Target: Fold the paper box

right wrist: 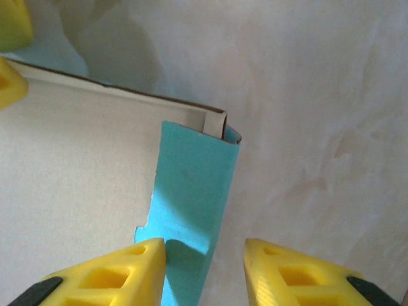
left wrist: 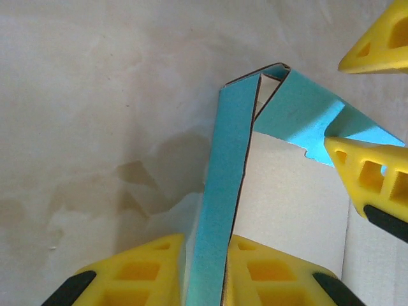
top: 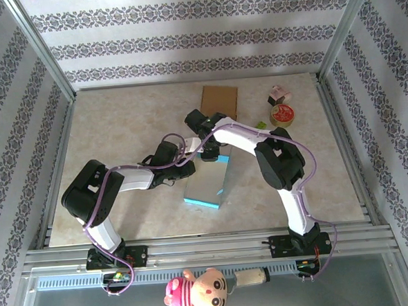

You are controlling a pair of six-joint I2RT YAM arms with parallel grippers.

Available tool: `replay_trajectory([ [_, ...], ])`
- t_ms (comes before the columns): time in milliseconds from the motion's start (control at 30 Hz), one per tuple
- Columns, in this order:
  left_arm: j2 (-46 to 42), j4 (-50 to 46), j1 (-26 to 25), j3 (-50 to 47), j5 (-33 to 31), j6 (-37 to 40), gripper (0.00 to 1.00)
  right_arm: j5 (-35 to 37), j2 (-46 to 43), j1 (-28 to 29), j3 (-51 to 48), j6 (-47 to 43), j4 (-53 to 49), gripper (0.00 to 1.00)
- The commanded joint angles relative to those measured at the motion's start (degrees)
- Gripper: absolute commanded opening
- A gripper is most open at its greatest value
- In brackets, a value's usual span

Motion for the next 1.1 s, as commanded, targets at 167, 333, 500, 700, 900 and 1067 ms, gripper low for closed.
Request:
replay_trajectory([
  [167,-0.9,-2.5,-0.4,1.1,-1.9,2.0,0.21,4.1,8.7,0.4,7.1,0.0,-9.8,0.36],
  [333,-2.7,1.1,-0.5,-0.9,-1.1,0.1,0.23,3.2,12.3,0.5,10.2,1.2,-12.3,0.31],
  [500,-7.6,5.9,-0.7,-4.5,-2.1,-2.6,0.28,3.1,14.4,0.4,12.5,2.5,-13.6,0.06],
  [700,-15.6,2.1,-0.8,-6.9,-7.1,-2.1,0.37,4.4,14.1,0.7,12.3,2.6,-12.6,0.00],
  [900,-27.0,-2.5,-1.0,-11.2,-12.4,-1.4,0.55,6.2,13.4,1.1,8.1,2.1,-7.3,0.00],
  [1067,-38.1,-8.3,-1.3,-15.1,-16.4,-2.5,0.59,10.4,14.8,2.2,7.4,-0.8,-8.2,0.14],
])
